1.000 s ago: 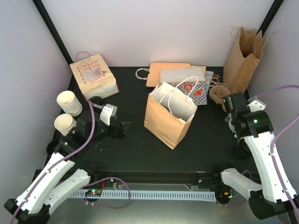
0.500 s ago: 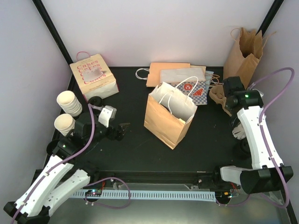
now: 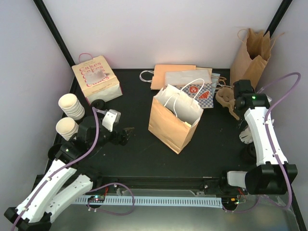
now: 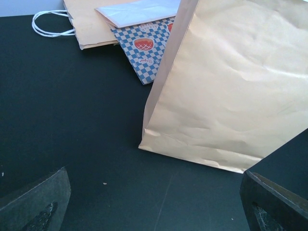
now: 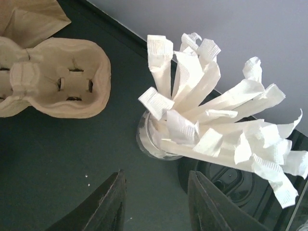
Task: Pack the takeout coffee
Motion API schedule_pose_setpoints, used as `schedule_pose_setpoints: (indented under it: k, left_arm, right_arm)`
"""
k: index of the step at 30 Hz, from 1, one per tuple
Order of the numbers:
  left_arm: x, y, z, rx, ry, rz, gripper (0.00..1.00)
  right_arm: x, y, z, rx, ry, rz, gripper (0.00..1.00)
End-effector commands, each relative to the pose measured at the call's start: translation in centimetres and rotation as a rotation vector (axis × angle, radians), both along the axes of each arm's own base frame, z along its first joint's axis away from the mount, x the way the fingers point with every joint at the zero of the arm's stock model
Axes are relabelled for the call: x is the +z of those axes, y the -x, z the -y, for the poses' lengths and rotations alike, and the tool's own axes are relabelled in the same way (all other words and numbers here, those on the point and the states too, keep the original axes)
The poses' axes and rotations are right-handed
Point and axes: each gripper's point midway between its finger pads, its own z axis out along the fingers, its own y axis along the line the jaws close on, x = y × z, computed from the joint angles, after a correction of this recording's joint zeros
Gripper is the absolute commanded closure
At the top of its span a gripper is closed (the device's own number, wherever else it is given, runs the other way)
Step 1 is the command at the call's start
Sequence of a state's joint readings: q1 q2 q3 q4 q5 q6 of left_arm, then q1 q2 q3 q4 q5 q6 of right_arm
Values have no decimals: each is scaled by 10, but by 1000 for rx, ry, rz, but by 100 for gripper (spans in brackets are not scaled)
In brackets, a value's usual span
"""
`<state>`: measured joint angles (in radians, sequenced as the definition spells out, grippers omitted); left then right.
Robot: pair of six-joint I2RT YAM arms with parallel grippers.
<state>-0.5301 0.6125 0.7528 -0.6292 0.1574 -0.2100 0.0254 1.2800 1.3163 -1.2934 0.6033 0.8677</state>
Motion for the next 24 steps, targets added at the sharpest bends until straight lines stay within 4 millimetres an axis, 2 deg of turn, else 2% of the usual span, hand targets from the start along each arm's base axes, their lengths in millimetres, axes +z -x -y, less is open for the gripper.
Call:
schedule_pose_setpoints:
  k: [1,5,7,12,16,24]
  left_arm:
    - [1,-2,2,-12,-5,10,1]
    - [-1,-3,3,-15,-7,0,1]
    - [-1,-3,3,-16,-7,0,1]
    - [-2,-3,2,-10,-10,0,1]
    - [-3,-4,2,-10,-13,-4,1]
    - [-4,-5,1,0,-19,-7,1]
  right_arm:
    - [-2,-8,8,-11,7,30,62]
    - [-5,-11,12,-20,15,17,62]
    - [-6,-11,16,-31,15,15,68]
    - [-4,-14,19,-33,26,26,69]
    - [-4,-16,21,-38,37,23,76]
    - [-1,-18,25,-40,60,26,77]
